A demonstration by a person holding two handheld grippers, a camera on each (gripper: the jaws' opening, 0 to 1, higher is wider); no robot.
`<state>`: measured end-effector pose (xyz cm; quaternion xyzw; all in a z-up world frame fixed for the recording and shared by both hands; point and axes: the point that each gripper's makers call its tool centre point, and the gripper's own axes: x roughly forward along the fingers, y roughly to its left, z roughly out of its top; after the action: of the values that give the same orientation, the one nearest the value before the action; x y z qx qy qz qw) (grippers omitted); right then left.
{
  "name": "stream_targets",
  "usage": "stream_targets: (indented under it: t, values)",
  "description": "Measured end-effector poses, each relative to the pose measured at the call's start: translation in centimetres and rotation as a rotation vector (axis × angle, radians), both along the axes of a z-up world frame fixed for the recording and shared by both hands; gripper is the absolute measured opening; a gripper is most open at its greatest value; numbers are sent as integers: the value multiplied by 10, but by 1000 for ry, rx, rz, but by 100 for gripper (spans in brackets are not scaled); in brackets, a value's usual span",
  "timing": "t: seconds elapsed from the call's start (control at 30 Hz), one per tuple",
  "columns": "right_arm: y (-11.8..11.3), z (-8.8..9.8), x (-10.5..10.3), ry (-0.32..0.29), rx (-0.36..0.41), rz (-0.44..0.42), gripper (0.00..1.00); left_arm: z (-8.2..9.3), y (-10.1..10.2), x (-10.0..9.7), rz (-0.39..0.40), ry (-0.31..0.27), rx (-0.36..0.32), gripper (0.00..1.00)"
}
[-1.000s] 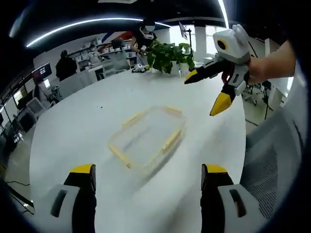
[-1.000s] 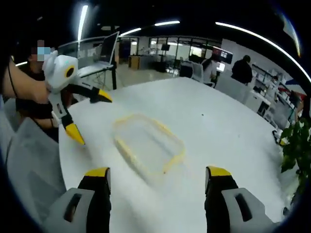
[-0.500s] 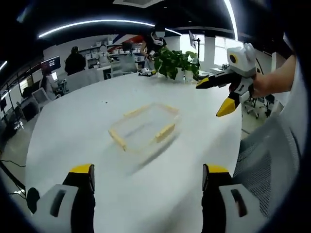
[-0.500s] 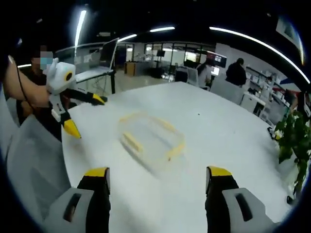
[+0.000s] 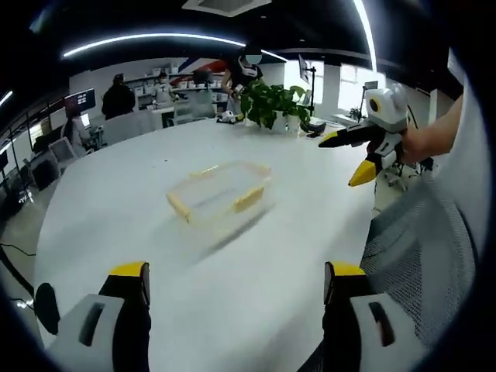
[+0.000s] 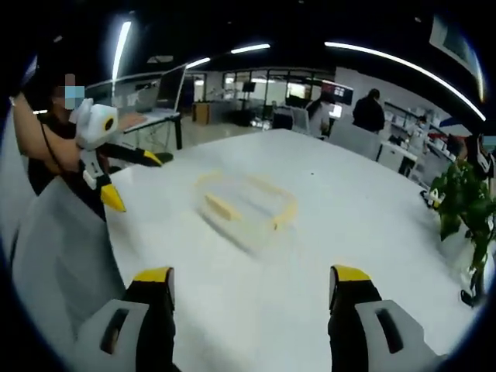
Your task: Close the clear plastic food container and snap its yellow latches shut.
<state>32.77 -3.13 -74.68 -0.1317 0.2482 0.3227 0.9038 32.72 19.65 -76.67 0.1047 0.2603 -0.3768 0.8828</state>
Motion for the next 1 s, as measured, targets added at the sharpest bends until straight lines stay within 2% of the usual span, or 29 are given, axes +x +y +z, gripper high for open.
stream_targets:
  t: [0.2,0.37,0.57,1.0]
  values:
    - [-6,-9,-10,16,-10,-15,81,-2,8,-9,14,16,-1,94]
    - [-10,-13,-16,19,-4,-33,81,1,14,-10,54,18,-36,93]
    - [-13,-15,-19,19,4,-55,81,-4,13,-19,54,23,-32,93]
    - [-15,-22,-24,30,14,-71,81,-4,16,-20,72,30,-52,92]
